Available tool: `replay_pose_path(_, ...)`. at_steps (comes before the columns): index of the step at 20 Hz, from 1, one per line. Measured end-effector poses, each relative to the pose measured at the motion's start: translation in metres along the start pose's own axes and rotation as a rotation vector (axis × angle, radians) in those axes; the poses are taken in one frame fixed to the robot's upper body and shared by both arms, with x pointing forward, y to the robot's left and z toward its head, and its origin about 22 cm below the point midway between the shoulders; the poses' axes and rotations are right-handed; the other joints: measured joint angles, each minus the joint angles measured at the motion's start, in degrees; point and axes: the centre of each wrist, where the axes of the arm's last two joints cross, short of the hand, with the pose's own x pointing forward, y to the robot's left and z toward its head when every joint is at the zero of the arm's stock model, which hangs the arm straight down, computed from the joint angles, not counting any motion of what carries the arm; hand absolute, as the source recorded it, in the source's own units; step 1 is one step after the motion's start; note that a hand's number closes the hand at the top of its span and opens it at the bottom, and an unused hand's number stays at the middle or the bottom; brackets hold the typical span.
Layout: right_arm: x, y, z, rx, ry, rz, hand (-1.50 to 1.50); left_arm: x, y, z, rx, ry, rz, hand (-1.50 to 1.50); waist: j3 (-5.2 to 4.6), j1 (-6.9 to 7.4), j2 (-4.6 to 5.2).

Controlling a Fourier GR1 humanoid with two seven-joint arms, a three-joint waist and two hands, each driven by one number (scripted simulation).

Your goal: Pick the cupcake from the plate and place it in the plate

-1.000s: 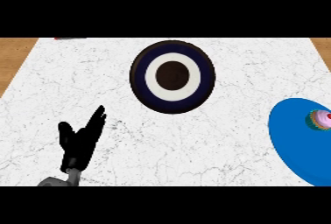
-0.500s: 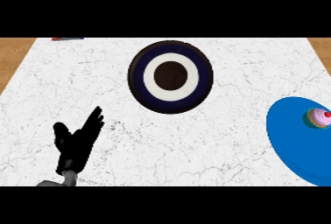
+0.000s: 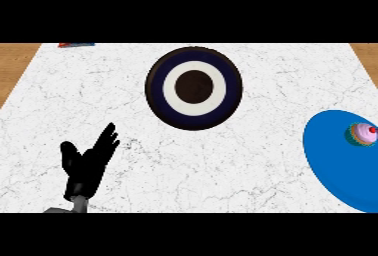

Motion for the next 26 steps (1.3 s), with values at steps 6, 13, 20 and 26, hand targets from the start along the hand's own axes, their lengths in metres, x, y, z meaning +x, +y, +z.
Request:
replay_pose_path(6,-0.004,0.010,-0.012,-0.016,0.057,0.066,-1.50,0.000,-0.002,-0.002,-0.009,-0.009,-0.004,0.00,0.10,0.42,0.06)
replay_pose_path(13,-0.009,0.024,-0.022,0.001,0.076,0.083,-1.50,0.000,-0.002,0.002,-0.014,-0.012,-0.004,0.00,0.03,0.35,0.11)
replay_pose_path(20,-0.017,0.042,-0.032,0.075,0.085,0.149,1.50,0.003,-0.003,-0.003,-0.009,-0.003,0.001,0.00,0.02,0.53,0.21)
replay_pose_path(26,-0.019,0.046,-0.039,0.066,0.041,0.224,1.50,0.002,0.000,-0.004,-0.003,-0.006,-0.004,0.00,-0.02,0.53,0.11)
